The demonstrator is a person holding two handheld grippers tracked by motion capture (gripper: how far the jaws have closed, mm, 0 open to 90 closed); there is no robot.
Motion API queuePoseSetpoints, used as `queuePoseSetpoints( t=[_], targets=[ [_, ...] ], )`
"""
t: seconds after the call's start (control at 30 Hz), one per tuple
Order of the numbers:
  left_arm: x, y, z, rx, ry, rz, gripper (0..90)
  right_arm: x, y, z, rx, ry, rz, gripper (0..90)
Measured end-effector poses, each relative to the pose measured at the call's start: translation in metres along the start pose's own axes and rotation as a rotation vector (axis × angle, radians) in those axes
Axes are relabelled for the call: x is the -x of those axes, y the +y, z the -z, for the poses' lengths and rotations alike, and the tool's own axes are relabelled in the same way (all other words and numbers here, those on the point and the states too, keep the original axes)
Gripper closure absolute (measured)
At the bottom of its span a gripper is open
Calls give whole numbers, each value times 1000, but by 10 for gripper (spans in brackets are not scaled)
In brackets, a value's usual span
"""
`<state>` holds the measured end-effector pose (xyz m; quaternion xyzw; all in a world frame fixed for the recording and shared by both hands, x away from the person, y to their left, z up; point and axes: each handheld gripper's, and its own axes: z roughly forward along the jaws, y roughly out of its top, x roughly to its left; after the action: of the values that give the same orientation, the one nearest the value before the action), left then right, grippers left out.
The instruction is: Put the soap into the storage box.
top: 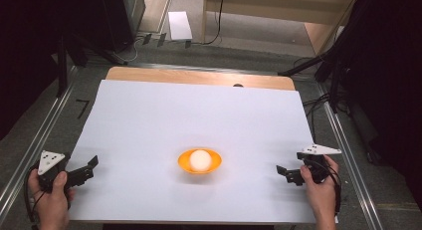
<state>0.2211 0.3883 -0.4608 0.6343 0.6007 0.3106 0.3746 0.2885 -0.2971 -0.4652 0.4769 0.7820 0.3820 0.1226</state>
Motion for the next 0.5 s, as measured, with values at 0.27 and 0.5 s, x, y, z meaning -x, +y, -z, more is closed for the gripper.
queuePoseSetpoints(
  t=[0.27,0.5],
  targets=[
    [0,0,0,0,0,0,81,14,-22,14,77,-28,-67,0],
    [0,0,0,0,1,-1,82,22,-41,31,189,-79,-132,0]
  ],
)
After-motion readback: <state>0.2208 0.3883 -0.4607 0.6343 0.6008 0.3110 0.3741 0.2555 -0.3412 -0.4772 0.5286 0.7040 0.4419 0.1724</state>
